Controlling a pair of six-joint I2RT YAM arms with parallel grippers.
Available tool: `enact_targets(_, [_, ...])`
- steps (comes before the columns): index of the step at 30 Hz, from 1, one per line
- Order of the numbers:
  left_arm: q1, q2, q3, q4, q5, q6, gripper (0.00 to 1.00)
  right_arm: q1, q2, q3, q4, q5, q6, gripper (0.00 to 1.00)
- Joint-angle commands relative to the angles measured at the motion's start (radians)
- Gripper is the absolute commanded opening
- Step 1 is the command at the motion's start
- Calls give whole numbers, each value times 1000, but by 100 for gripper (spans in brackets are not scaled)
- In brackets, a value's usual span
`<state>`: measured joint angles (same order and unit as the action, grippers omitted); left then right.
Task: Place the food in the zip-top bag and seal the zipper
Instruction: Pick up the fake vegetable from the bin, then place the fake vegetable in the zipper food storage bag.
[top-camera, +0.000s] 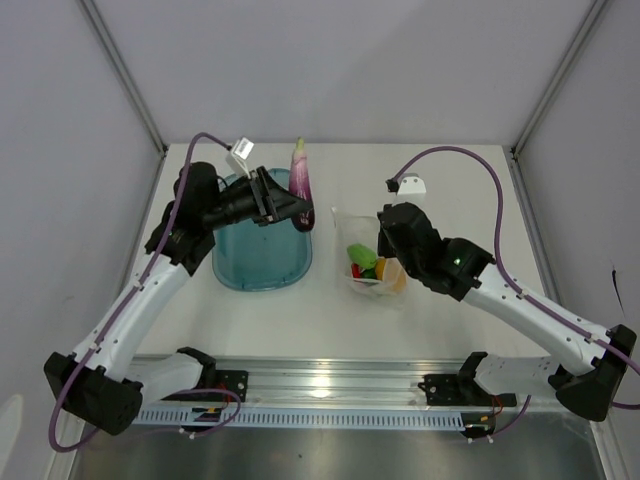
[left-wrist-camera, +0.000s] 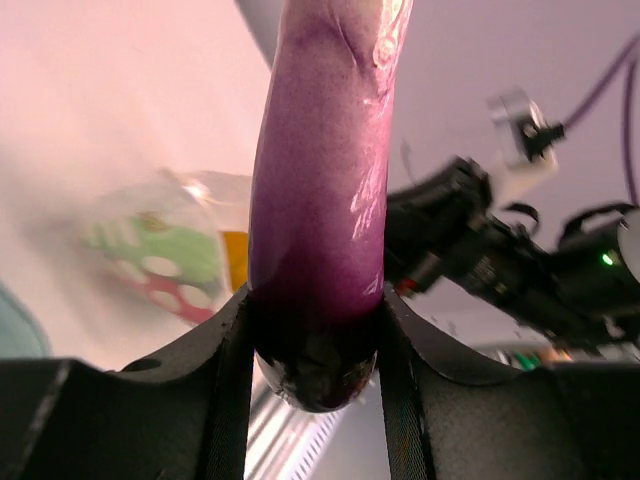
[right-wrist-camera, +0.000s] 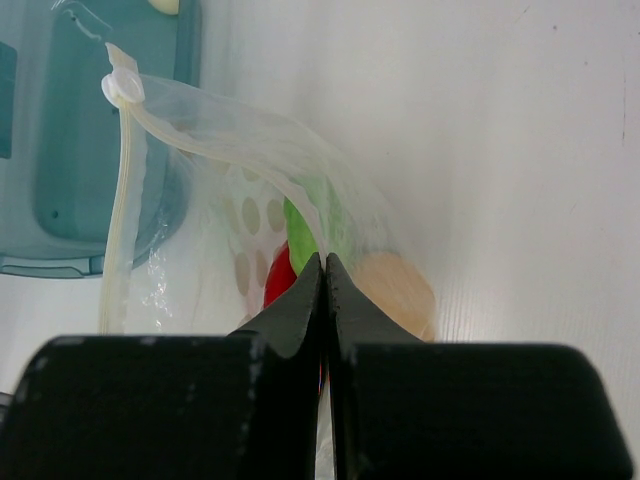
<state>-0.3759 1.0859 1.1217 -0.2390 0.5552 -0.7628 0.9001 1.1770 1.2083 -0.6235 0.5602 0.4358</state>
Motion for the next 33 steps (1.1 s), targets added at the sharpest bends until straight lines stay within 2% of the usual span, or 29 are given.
enact_targets(1, [-23,63,30,75,325,-84,1,8,-7,20,25,15,17,0])
enact_targets(5, [-83,40,-2,105,364,-191,1,10,-7,20,27,18,20,0])
enact_targets(8, [-123,26,-63,232,394,-344,1,10,-5,19,28,18,21,0])
enact_targets(9, [-129,25,-106,274,399,-436,0,10,-4,19,30,18,20,0])
enact_targets(12, [-150,17,-141,337,394,-550,1,11,1,20,33,15,21,0])
enact_targets(19, [-167,8,-186,159,312,-673,1,17,1,19,28,27,23,0])
enact_targets(23, [-175,25,-182,100,299,-676,1,26,1,20,25,50,18,0])
enact_targets(31, [-262,112,-177,75,315,-724,1,33,0,23,28,52,18,0])
enact_targets(33, [-282,124,-143,-63,276,-705,1,34,0,22,25,52,18,0])
